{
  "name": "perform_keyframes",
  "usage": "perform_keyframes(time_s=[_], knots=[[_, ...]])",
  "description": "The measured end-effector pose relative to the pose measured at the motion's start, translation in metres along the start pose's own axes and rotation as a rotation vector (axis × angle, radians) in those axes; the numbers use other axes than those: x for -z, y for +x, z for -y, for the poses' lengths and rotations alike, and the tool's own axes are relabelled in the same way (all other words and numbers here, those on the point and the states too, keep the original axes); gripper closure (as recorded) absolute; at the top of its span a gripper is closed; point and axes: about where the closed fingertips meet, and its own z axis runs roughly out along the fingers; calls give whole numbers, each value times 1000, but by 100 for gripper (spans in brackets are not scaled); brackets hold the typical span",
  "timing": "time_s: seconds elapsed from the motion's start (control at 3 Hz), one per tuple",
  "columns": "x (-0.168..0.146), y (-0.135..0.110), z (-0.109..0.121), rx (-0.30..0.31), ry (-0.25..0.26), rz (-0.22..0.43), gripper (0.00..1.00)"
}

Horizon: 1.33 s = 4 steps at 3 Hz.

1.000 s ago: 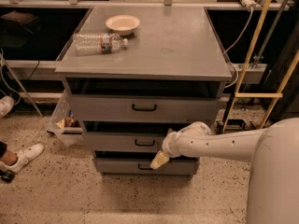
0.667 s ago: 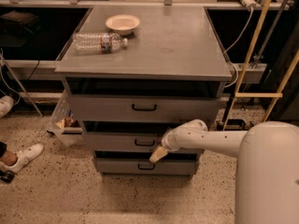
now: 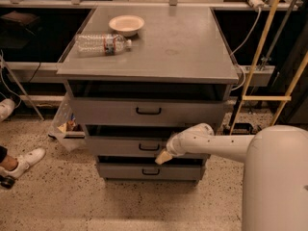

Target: Open middle drawer

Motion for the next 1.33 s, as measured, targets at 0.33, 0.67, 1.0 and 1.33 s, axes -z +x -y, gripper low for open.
perform_keyframes(time_s=[0.33, 0.67, 1.0, 1.33], knots=[[0, 0, 0, 0, 0, 0, 42], [0, 0, 0, 0, 0, 0, 65], [0, 0, 0, 0, 0, 0, 89], [6, -4, 1, 0, 0, 0, 100]])
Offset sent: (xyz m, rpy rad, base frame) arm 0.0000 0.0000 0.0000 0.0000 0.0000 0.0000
